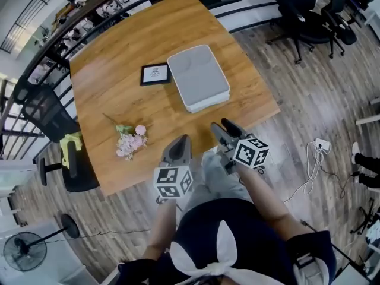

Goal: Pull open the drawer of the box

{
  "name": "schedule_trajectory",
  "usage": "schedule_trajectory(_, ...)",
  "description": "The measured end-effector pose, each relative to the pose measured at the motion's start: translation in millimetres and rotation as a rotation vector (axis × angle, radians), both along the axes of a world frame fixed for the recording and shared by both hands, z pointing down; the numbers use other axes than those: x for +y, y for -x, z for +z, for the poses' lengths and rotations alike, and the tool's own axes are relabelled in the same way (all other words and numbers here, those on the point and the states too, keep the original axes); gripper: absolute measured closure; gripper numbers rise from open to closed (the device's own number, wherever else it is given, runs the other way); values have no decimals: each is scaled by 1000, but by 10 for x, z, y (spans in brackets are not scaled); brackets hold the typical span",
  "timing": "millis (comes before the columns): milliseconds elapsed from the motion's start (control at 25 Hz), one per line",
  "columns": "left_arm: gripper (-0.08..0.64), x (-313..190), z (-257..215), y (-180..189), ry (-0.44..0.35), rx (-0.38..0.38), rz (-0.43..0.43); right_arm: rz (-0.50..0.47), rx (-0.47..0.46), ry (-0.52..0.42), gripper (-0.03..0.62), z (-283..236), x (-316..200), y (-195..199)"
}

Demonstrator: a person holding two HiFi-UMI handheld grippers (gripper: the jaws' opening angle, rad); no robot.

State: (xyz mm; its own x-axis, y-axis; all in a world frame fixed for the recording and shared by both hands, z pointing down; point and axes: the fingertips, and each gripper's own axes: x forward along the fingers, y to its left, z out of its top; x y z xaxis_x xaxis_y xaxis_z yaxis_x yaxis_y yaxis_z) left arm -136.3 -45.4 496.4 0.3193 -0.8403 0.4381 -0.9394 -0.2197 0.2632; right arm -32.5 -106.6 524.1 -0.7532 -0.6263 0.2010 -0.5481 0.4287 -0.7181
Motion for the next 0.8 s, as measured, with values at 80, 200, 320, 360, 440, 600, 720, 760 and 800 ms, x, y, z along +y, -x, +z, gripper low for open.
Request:
schedule_trajectory(80,549,-74,44,40,13,0,6,-8,-42,37,350,68,-96,60)
schedule_trajectory(200,549,-202,98,69,26,-2,17,-11,-91,87,347,179,-234,110)
schedule_trajectory(320,549,-341,148,122,34,-17,17,-14,-132,137,341,306,-343,161)
schedule_trajectory(360,549,-386,164,143,36,-25,18,-12,-148,154,331,338,-376,183)
schedule_trajectory(440,549,-462,199,167,43,-37,25,-2,-162,182,325,406,-437,206)
schedule_trajectory(600,549,-583,291,165,61,-39,36,17,-137,225,319,596,-562,168)
schedule_trajectory(720,549,-660,360,202,74,-55,37,12,-152,244,319,651,-660,210)
schedule_trajectory(760,549,-675,378,217,78,-60,37,10,-153,250,319,672,-682,225)
schedule_trajectory(800,549,-686,394,231,84,-61,35,7,-151,258,319,698,-696,236)
